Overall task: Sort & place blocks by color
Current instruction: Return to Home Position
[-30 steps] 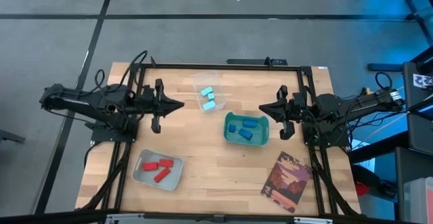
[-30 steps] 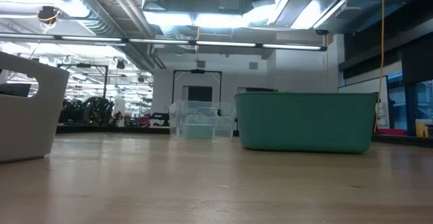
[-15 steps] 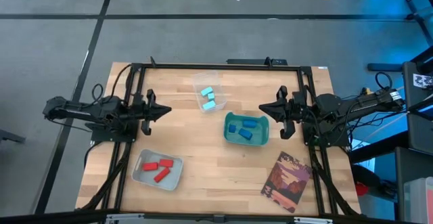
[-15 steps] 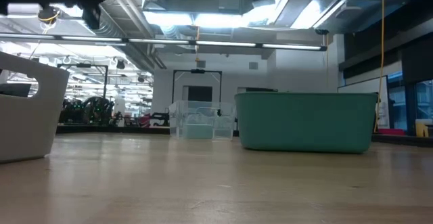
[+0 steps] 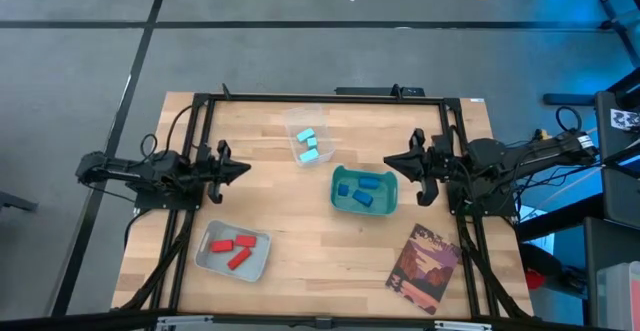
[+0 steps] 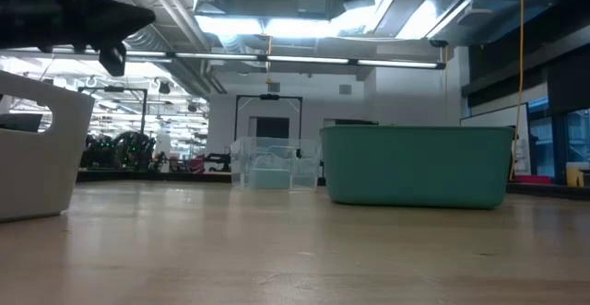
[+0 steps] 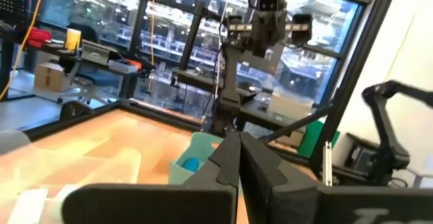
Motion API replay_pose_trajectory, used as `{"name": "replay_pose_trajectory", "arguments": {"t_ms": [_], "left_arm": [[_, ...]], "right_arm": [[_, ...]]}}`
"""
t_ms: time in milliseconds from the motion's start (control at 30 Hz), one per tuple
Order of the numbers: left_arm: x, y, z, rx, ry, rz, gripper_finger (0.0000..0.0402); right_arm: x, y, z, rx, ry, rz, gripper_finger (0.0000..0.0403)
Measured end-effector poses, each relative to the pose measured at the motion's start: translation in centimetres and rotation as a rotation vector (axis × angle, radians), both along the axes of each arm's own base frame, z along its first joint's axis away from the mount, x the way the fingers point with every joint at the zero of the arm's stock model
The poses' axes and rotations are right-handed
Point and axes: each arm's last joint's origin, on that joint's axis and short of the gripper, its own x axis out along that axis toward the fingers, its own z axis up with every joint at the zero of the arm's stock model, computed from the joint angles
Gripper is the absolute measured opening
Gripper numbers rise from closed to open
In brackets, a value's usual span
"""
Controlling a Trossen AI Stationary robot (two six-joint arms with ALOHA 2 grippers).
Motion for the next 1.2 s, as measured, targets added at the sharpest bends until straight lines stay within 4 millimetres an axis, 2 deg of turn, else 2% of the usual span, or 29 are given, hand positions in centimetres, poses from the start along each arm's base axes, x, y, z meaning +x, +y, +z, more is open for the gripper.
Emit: {"name": "replay_pose_trajectory", "arguments": {"t_ms": [133, 300, 467, 667, 800, 1033, 1200], "left_arm": [[-0.1, 0.0, 0.1, -0.019, -0.01, 0.003, 0.0], [0.0, -0.1, 0.0, -0.028, -0.001, -0.032, 0.0001], [-0.1, -0.1, 0.0, -0.028, -0.003, -0.031, 0.0002], [0.0, -0.1, 0.0, -0.028, 0.0, -0.029, 0.0004], [0.0, -0.1, 0.0, -0.028, -0.001, -0.029, 0.0001], [-0.1, -0.1, 0.0, -0.029, -0.006, -0.028, 0.0005], [-0.1, -0.1, 0.0, -0.029, -0.007, -0.028, 0.0001]], "right_arm": [[-1.3, -0.3, -0.4, 0.041, 0.073, 0.03, 0.0], [-4.4, -0.8, -0.9, 0.075, 0.101, 0.104, 0.0], [-8.2, -1.7, -3.1, 0.099, 0.008, 0.123, 0.0], [-10.2, -2.3, -6.9, 0.074, 0.03, 0.118, 0.0], [-10.8, -2.4, -9.7, 0.074, 0.04, 0.132, 0.0], [-9.7, -1.7, -12.8, 0.06, 0.078, 0.271, 0.0], [-8.9, -1.7, -14.6, 0.039, 0.056, 0.245, 0.0]]}}
